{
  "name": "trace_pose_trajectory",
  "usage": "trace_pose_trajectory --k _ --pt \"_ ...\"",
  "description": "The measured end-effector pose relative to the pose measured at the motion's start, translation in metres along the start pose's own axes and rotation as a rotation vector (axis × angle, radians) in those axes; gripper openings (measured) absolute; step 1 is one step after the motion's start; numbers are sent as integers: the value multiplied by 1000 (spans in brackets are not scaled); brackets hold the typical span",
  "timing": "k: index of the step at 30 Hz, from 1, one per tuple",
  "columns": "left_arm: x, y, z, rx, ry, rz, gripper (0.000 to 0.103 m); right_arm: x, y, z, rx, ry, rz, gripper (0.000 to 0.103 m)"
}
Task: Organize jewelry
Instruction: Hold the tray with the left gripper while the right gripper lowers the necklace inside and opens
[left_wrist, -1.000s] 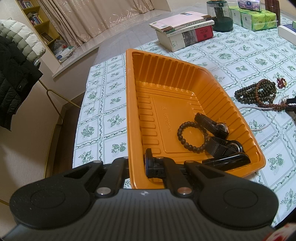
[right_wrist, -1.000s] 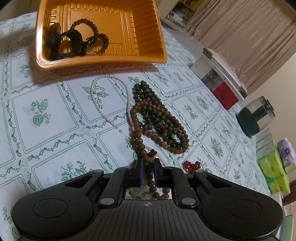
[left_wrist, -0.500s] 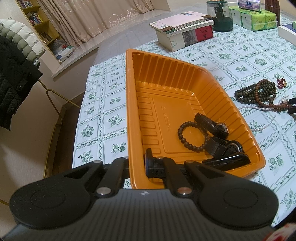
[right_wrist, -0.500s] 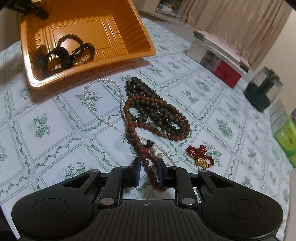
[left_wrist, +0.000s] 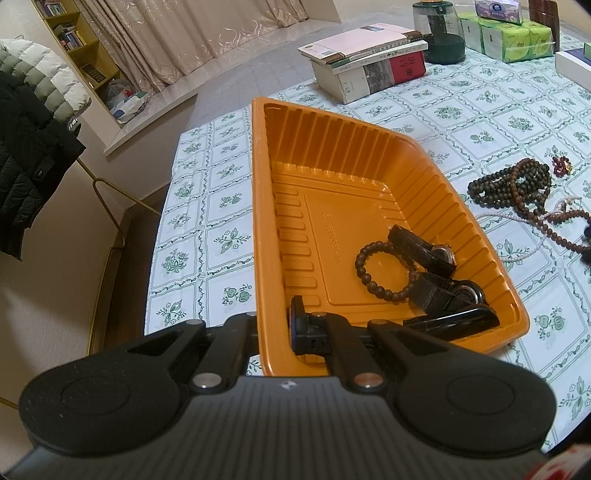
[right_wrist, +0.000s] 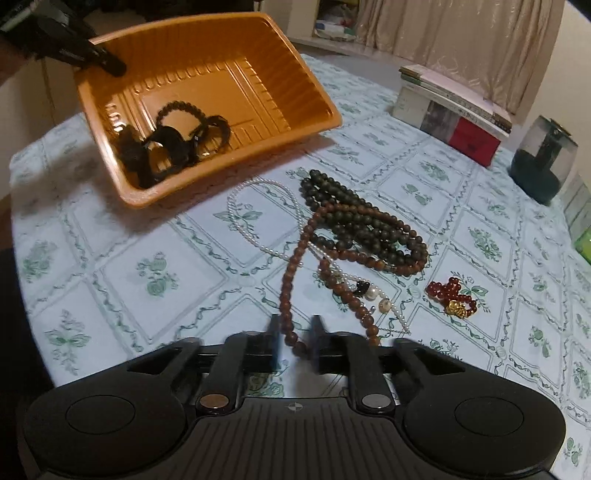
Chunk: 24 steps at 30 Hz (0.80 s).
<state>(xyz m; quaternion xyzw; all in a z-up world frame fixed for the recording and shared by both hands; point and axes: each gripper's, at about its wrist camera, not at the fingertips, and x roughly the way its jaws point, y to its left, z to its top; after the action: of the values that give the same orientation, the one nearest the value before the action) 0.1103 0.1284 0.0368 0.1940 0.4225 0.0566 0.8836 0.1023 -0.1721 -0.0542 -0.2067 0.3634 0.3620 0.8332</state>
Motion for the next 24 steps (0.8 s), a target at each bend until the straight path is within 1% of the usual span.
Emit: trace_pose_trajectory --k 2,6,8,10,11,14,16,19,24 --pt "1 1 0 0 0 0 3 2 0 1 14 -21 16 41" --pt "0 1 0 -3 1 -1 3 15 -4 6 58 -26 41 40" --pt "0 2 1 -4 1 -2 3 20 -9 5 108 -45 57 39" --pt "0 2 0 -4 2 -5 3 19 -12 5 139 -46 65 15" --pt "0 2 1 -4 2 -4 3 18 -11 6 141 -41 67 6" --pt "0 3 0 -8 1 -4 3 13 -8 7 129 -29 69 6" --pt "0 3 0 -8 1 -5 3 5 -6 9 132 -52 63 6" --pt "2 3 0 -4 2 -5 3 -20 -10 21 152 -131 46 6" --pt "1 3 0 -6 -2 -6 3 -73 -21 58 127 -284 0 6"
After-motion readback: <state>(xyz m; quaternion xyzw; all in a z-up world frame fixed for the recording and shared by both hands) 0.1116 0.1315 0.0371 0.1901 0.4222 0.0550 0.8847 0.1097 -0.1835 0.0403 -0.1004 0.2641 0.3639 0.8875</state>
